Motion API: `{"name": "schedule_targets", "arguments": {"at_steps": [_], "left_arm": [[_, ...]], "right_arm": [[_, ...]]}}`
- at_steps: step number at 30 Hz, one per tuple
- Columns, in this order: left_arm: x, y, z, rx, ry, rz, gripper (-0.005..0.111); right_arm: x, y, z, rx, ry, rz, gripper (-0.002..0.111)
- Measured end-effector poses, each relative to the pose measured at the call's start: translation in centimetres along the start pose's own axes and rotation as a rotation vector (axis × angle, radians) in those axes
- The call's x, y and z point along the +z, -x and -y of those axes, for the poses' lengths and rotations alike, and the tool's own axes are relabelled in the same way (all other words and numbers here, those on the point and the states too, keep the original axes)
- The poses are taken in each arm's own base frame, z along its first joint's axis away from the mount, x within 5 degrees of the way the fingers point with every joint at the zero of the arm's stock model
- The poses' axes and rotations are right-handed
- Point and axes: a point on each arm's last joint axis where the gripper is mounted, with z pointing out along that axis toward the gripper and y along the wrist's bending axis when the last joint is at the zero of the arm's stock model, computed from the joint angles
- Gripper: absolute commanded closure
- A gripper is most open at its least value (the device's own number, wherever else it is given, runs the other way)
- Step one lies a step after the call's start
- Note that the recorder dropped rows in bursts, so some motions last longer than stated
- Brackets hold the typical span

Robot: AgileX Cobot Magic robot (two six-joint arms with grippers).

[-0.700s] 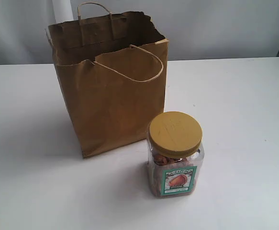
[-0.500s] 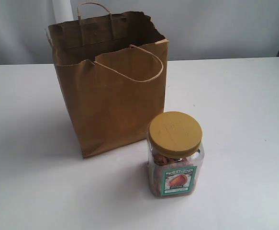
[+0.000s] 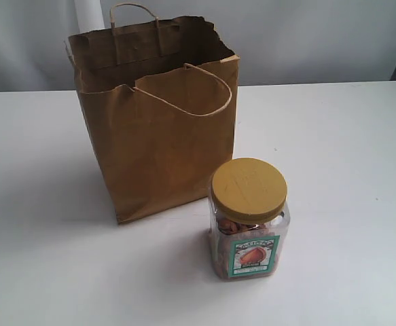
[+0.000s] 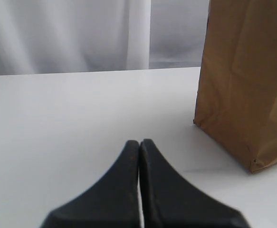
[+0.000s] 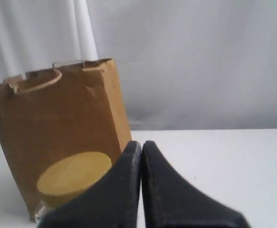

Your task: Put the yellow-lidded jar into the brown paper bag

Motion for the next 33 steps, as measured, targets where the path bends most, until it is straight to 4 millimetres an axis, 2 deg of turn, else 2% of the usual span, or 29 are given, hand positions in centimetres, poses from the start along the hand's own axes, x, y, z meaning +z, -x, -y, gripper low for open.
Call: {"name": "schedule_targets", "arguments": {"at_steps": [4,9,12,17,23,28,33], "left_arm": [[0.0,0.0,0.0,0.0,0.0,0.0,0.106],[0.0,0.0,0.0,0.0,0.0,0.0,0.106],[0.0,0.0,0.0,0.0,0.0,0.0,0.106],[0.0,0.0,0.0,0.0,0.0,0.0,0.106],[0.0,0.0,0.0,0.0,0.0,0.0,0.106],[0.0,0.0,0.0,0.0,0.0,0.0,0.106],[0.0,0.0,0.0,0.0,0.0,0.0,0.106]], "right_arm": [[-0.1,0.8,-0.2,0.021,0.01,0.043,0.108],[0.1,4.5,-0.8,0.025,-0.005,0.002,0.108],[0.9,6.4,-1.1,0.026,-0.036,-0.116,0.108],[2.7,10.8,-1.8,-0.049,-0.087,-0.347,0.108],[5.9,14.6,-1.8,-0.168,-0.18,-0.699,0.108],[9.4,15.6,-2.1,-0.186,-0.185,-0.877,0.108],[13.4,14.8,-2.7,-0.178,-0.105,-1.002,0.108]]}}
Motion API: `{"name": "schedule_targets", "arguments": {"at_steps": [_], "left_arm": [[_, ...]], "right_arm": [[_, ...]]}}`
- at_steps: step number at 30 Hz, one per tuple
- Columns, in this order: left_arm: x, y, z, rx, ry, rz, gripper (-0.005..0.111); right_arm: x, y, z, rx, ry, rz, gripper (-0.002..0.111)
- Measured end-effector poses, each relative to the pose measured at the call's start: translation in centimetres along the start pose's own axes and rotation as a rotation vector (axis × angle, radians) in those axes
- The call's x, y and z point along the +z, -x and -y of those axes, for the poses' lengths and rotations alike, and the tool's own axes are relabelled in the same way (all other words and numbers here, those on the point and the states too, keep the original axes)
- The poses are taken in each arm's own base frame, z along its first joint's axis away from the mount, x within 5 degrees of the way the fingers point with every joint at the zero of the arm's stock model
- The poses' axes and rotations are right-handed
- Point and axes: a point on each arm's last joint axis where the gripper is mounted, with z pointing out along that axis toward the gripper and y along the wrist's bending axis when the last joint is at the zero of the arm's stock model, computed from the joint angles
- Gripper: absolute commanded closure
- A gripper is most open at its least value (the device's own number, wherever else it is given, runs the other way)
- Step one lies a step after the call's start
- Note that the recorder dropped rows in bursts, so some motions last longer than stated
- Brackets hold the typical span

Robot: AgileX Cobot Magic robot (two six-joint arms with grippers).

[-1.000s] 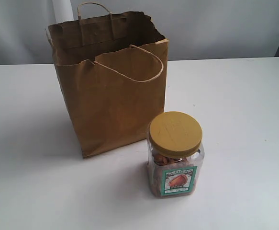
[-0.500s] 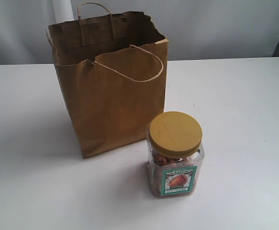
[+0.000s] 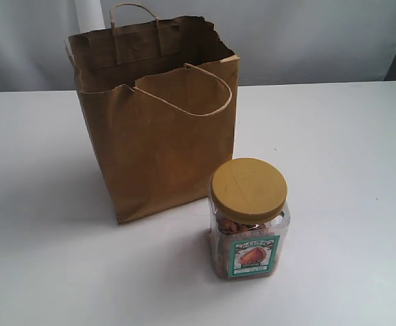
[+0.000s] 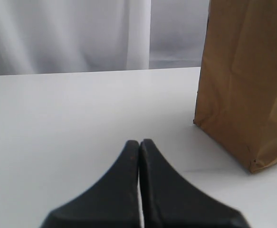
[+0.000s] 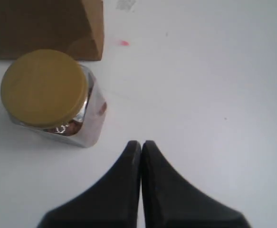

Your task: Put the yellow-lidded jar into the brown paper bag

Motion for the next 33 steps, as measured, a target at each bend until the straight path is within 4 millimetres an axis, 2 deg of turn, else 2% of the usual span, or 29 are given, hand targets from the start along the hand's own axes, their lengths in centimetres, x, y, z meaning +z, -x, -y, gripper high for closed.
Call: {"name": "schedule_targets", "arguments": {"at_steps": [5,9,16,22,27,29,31,33], "left_arm": [[0.0,0.0,0.0,0.0,0.0,0.0,0.106],[0.0,0.0,0.0,0.0,0.0,0.0,0.106],[0.0,0.0,0.0,0.0,0.0,0.0,0.106],[0.0,0.0,0.0,0.0,0.0,0.0,0.106],[0.0,0.0,0.0,0.0,0.0,0.0,0.106],[0.0,0.0,0.0,0.0,0.0,0.0,0.106],[0.0,0.0,0.0,0.0,0.0,0.0,0.106],[0.0,0.0,0.0,0.0,0.0,0.0,0.106]], "right_arm": [[3.0,2.0,-0.7,0.005,0.076,-0.178,0.108],[4.5,3.7,-1.5,-0.016,0.114,-0.222,0.108],[6.5,7.3,-5.4,-0.097,0.187,-0.23,0.108],[9.0,8.2,-7.8,-0.096,0.263,-0.29,0.108],[9.8,8.1,-8.1,-0.087,0.275,-0.313,0.108],[9.8,8.1,-8.0,-0.089,0.271,-0.312,0.104],[9.8,8.1,-8.0,-0.087,0.264,-0.312,0.095],[9.8,8.1,-7.9,-0.092,0.255,-0.311,0.081]]}}
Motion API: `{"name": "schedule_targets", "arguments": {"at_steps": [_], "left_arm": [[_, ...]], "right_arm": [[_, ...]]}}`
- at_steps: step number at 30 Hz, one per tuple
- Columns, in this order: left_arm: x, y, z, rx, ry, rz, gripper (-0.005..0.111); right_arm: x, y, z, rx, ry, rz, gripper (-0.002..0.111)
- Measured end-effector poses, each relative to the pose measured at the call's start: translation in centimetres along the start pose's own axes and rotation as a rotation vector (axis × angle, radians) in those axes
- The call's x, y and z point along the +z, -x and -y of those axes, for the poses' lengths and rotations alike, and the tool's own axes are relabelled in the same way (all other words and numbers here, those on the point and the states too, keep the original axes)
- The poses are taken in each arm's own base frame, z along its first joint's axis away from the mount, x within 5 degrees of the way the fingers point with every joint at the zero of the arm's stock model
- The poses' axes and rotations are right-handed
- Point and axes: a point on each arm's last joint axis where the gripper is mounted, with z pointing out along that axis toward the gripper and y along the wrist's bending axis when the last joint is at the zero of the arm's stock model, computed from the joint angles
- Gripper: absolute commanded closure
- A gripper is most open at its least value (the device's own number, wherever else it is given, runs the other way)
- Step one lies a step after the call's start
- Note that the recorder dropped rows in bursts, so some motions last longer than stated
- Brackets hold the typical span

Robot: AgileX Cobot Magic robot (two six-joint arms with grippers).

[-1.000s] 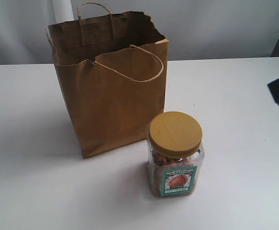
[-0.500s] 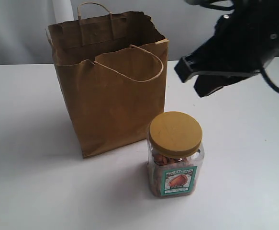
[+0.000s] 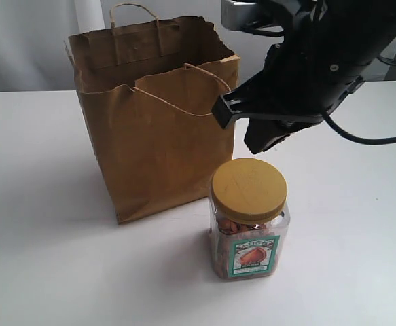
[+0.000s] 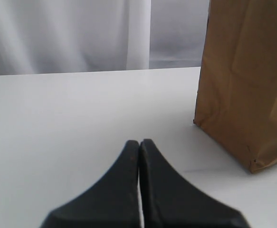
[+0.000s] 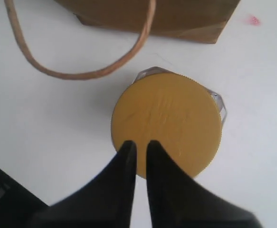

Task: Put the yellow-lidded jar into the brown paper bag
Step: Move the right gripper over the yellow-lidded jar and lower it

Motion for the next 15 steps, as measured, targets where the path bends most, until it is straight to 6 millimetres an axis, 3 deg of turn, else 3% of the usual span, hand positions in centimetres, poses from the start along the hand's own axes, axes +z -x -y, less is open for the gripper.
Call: {"name": "schedule_targets", "arguments": {"at_steps": [7,8,15], "left_arm": [[0.0,0.0,0.0,0.0,0.0,0.0,0.106],[0.0,0.0,0.0,0.0,0.0,0.0,0.106],[0.0,0.0,0.0,0.0,0.0,0.0,0.106]], "right_arm": [[-0.03,0.01,0.69,-0.026,-0.076,0.001,0.008],[-0.03,0.02,0.77,-0.029,-0.085,0.001,0.003],[-0.04,0.02,0.86,-0.033,-0.095,0.001,0.003]]}}
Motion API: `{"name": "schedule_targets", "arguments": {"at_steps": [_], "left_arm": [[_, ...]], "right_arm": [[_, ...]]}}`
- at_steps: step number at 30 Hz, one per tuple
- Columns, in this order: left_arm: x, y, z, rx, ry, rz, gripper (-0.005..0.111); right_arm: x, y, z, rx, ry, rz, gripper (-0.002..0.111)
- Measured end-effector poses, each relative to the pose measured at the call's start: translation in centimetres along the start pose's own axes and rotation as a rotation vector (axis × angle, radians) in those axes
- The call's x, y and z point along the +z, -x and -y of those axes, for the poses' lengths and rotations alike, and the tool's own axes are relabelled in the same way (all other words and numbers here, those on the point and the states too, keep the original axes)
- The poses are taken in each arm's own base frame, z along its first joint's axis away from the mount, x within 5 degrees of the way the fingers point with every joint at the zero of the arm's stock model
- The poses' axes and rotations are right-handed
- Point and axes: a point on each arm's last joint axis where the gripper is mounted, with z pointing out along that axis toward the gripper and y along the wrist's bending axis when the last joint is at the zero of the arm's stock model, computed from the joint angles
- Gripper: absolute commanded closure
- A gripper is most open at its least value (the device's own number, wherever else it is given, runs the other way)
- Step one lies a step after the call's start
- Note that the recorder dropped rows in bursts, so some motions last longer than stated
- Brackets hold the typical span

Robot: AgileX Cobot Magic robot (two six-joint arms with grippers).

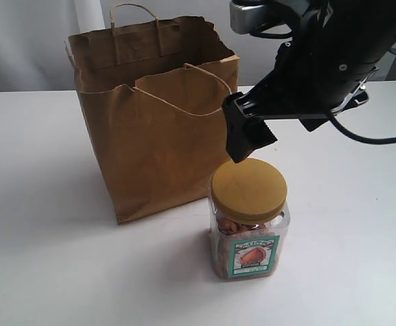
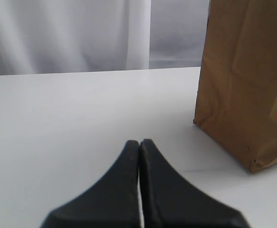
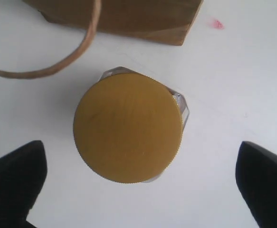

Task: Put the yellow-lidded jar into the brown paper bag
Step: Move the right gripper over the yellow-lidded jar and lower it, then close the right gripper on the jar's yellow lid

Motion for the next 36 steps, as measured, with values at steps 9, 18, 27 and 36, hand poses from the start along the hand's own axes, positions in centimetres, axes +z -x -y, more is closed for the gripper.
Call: {"name": "schedule_targets", "arguments": {"at_steps": [9,18,27,36], "left_arm": [[0.0,0.0,0.0,0.0,0.0,0.0,0.106],[0.0,0.0,0.0,0.0,0.0,0.0,0.106],[0.0,0.0,0.0,0.0,0.0,0.0,0.106],[0.0,0.0,0.0,0.0,0.0,0.0,0.106]], "right_arm": [[0.0,0.0,0.0,0.022,0.0,0.0,0.003],[1.2,-0.8,0.0,0.073,0.005,-0.05,0.003],[1.6,-1.2,-1.0,0.085,0.011,-0.071,0.003],[1.7,-1.1,-3.7,0.003,-0.057,-0.016,0.003]]}}
